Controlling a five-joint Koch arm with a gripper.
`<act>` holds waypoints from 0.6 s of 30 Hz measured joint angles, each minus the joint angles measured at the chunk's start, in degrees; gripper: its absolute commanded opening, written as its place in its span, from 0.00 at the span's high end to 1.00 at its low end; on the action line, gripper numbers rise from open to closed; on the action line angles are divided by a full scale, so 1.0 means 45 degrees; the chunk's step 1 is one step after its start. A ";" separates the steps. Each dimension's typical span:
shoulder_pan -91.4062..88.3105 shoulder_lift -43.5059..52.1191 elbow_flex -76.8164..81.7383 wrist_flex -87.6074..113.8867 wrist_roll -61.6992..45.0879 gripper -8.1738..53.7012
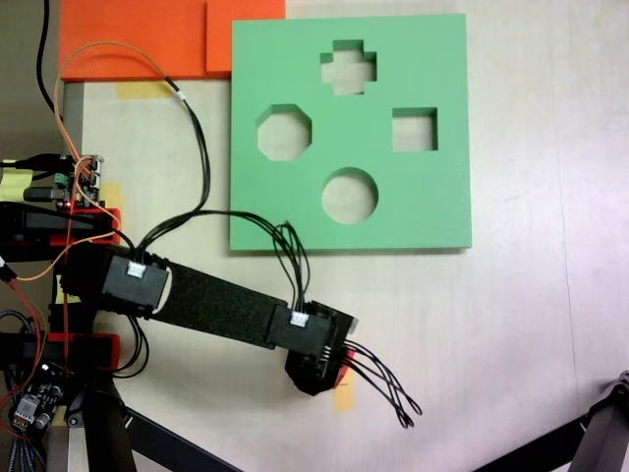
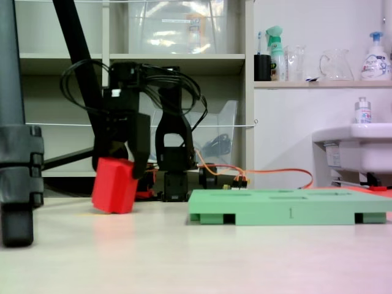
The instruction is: Put the cross columnar block into the corresponding hole
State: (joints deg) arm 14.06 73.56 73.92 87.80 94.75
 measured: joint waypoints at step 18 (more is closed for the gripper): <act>-0.9922 0.3359 -0.1816 0.0352 0.5762 0.61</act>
State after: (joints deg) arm -30.59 88.68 65.74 89.38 120.67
